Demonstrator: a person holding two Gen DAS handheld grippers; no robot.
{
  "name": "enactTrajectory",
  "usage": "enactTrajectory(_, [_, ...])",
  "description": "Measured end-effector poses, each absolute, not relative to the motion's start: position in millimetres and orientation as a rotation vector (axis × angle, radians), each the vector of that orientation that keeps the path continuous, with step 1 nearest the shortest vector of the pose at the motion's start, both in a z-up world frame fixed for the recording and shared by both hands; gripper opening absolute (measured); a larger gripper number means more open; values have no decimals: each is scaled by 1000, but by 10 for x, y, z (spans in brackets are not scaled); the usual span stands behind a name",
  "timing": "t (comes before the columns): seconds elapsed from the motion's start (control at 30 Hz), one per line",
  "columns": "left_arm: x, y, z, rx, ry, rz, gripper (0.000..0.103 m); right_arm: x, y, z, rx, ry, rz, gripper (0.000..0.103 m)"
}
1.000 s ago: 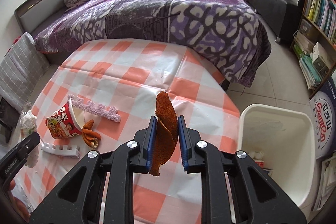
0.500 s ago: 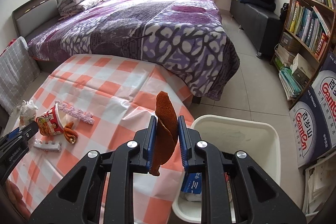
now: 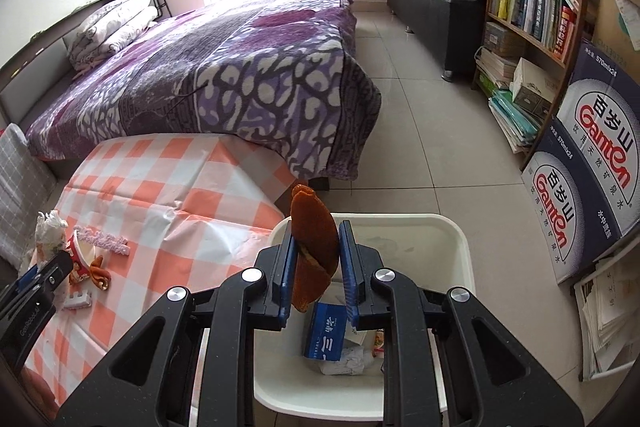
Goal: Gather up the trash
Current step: 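Carry the peel and bag over the bin and open both tools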
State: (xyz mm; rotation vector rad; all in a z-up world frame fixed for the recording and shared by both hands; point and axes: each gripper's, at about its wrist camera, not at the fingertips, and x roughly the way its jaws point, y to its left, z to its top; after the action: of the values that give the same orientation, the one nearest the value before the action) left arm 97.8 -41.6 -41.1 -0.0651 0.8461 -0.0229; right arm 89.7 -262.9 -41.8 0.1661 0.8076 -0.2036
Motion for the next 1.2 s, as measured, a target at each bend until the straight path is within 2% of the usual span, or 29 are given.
enactTrajectory(0.47, [900, -1223, -461, -22, 877, -125, 38, 740, -3310, -497, 278, 849, -295, 20])
enactTrajectory(0.57, [901, -1368, -471, -11, 883, -142, 38, 715, -3446, -518, 312, 858, -323, 24])
enactTrajectory(0.63, [908, -1461, -471, -4, 885, -154, 38, 695, -3510, -518, 323, 856, -339, 39])
enactTrajectory(0.7, [917, -1560, -471, 4, 888, -165, 38, 667, -3579, -506, 330, 845, -367, 47])
enactTrajectory(1.2, [1024, -2218, -521, 45, 918, -252, 38, 475, -4150, -495, 441, 834, -474, 65])
